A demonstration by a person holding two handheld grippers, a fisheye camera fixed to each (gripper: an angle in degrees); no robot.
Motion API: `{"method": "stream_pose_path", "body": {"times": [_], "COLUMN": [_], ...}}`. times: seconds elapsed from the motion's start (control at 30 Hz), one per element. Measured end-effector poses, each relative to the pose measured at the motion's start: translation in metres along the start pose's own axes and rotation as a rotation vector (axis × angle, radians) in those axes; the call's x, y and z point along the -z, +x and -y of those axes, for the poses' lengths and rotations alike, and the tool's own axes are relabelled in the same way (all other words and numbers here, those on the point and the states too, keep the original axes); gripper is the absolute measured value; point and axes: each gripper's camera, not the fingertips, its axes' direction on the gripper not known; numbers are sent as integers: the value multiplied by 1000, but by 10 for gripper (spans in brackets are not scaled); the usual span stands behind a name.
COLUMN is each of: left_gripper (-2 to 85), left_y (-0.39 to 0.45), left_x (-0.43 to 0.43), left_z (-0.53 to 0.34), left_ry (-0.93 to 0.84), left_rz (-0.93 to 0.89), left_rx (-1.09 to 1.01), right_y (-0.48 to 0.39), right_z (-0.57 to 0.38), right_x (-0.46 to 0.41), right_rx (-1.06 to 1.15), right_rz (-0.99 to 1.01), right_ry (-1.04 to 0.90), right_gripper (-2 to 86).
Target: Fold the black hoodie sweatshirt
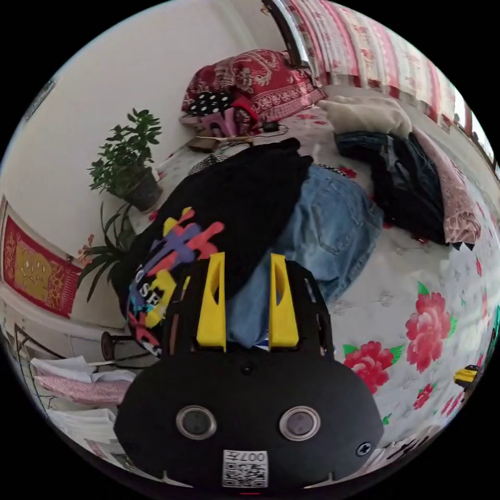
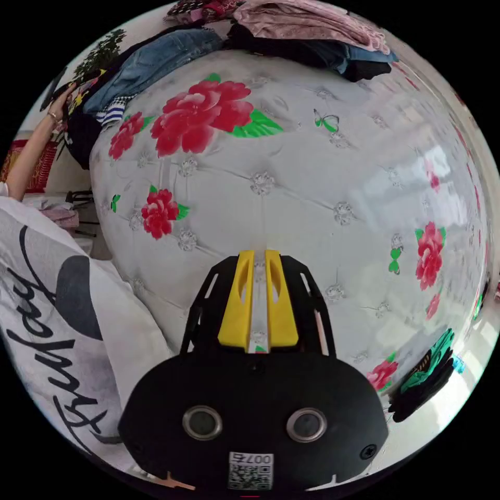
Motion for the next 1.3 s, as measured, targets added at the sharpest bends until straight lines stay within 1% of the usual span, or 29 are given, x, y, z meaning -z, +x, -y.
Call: {"method": "stream_pose_path", "body": {"times": [0.03,0.1,0.13,0.17,0.2,0.23,0.3,0.33,0.37,0.43,0.5,0.57,0.67,0.7,0.77,0.8,0.83,0.9,1.0,1.07,1.1,1.13,1.17,1.2,1.27,1.3], "left_gripper": [136,149,154,153,152,143,65,23,11,1,-4,-7,-8,-8,-9,-9,-9,-9,-9,-9,-9,-9,-9,-9,-9,-9], "left_y": [-14,-28,-34,-36,-35,-36,-40,-46,-53,-64,-79,-102,-115,-113,-99,-96,-90,-83,-74,-59,-52,-31,0,18,100,121], "left_x": [-1,-14,-30,-41,-40,-37,-28,-13,0,26,54,86,118,125,160,168,184,210,251,272,278,288,297,301,319,323], "left_z": [-3,-5,-7,-11,-13,-14,-13,-15,-18,-27,-41,-63,-89,-94,-114,-120,-131,-149,-183,-206,-211,-220,-227,-231,-250,-256], "left_ry": [-34,-131,-225,-248,-232,-234,-254,-212,-208,-155,-99,-31,28,40,72,80,96,132,257,349,370,395,380,363,263,230], "left_rz": [39,113,142,138,138,136,106,53,5,-57,-156,-386,-567,-573,-579,-593,-624,-693,-896,-1149,-1212,-1336,-1457,-1516,-1729,-1782], "left_rx": [3,-2,-9,-29,-37,-35,3,43,61,54,46,76,79,59,-65,-87,-125,-187,-215,-227,-247,-306,-384,-424,-600,-632], "right_y": [-5,-26,-30,-39,-46,-48,-58,-59,-61,-63,-64,-65,-65,-65,-64,-61,-60,-48,-34,-31,-30,-29,-29,-29,-29,-28], "right_z": [1,4,6,5,3,1,-10,-12,-18,-26,-37,-45,-64,-73,-92,-106,-114,-147,-197,-230,-253,-264,-286,-307,-339,-360], "right_x": [-6,-9,-9,-11,-12,-12,-15,-15,-16,-16,-17,-18,-16,-13,-7,-1,2,12,23,30,35,38,42,47,53,56], "right_rx": [13,37,42,60,64,64,50,38,6,-68,-156,-185,-191,-175,-176,-191,-200,-242,-283,-285,-281,-281,-278,-269,-270,-272], "right_rz": [8,-84,-107,-135,-159,-169,-199,-202,-201,-204,-197,-153,-80,-41,-9,9,23,111,212,244,254,256,261,270,272,275], "right_ry": [-26,-13,-12,-16,-7,0,52,67,94,126,158,162,184,201,239,271,286,341,440,513,559,578,619,664,723,758], "right_gripper": [35,39,40,41,42,43,44,45,46,48,50,49,55,57,62,66,69,81,93,99,103,104,107,110,114,116]}}
